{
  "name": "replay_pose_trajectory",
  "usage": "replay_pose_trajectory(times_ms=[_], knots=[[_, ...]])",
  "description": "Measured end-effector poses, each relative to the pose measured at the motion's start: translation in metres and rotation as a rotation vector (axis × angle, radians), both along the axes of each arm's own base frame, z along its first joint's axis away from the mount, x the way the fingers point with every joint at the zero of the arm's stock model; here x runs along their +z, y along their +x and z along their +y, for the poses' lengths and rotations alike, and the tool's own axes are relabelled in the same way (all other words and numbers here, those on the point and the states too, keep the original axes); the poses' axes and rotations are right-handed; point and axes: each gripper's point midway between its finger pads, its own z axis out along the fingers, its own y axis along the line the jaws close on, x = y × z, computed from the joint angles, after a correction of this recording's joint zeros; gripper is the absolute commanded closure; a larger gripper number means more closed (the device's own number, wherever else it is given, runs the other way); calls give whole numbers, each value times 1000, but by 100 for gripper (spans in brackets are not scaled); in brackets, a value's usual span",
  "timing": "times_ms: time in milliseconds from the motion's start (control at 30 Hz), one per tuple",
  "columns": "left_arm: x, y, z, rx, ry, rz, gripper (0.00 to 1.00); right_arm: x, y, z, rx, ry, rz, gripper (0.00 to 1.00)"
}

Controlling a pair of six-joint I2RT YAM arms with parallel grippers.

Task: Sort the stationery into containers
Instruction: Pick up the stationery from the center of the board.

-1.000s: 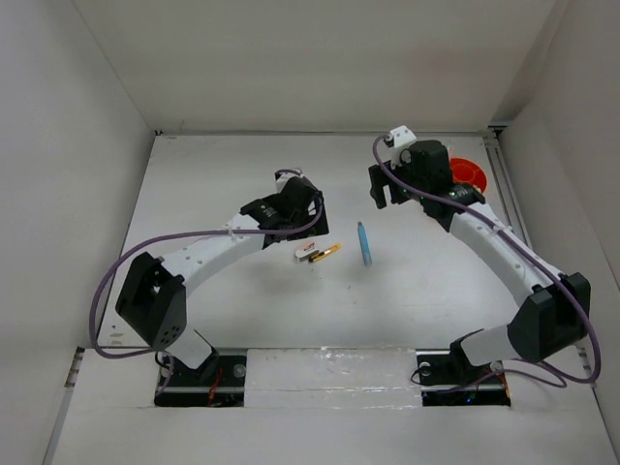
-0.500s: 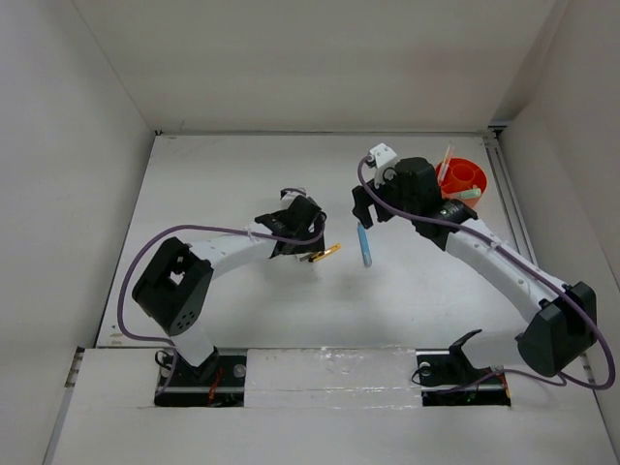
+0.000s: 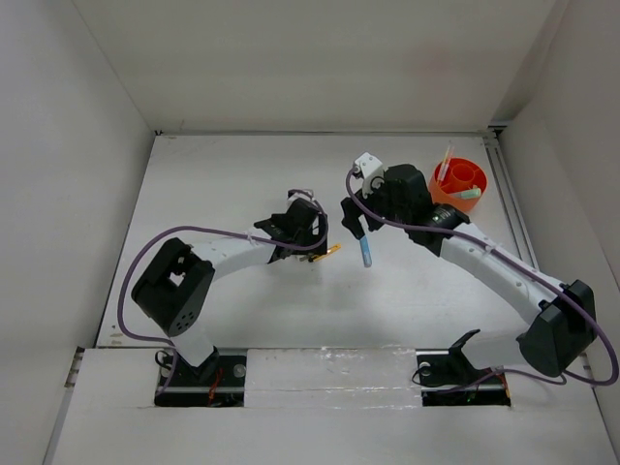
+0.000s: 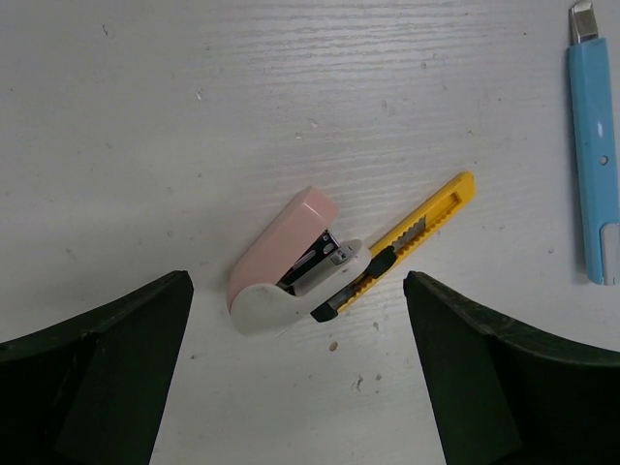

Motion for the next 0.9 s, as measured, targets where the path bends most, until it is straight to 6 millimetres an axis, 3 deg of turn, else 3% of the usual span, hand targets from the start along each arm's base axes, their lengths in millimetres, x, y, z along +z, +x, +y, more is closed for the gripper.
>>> replay_pose_trajectory(times_ms=[600, 700, 900], knots=[[-9, 0, 0, -6, 14, 13, 27, 0, -3, 4, 13, 0, 1, 16], [-12, 0, 0, -1, 20, 20, 37, -1, -3, 4, 13, -1, 2, 16], [-24, -3, 5, 14, 46, 47, 38, -7, -5, 2, 13, -10, 14, 16]])
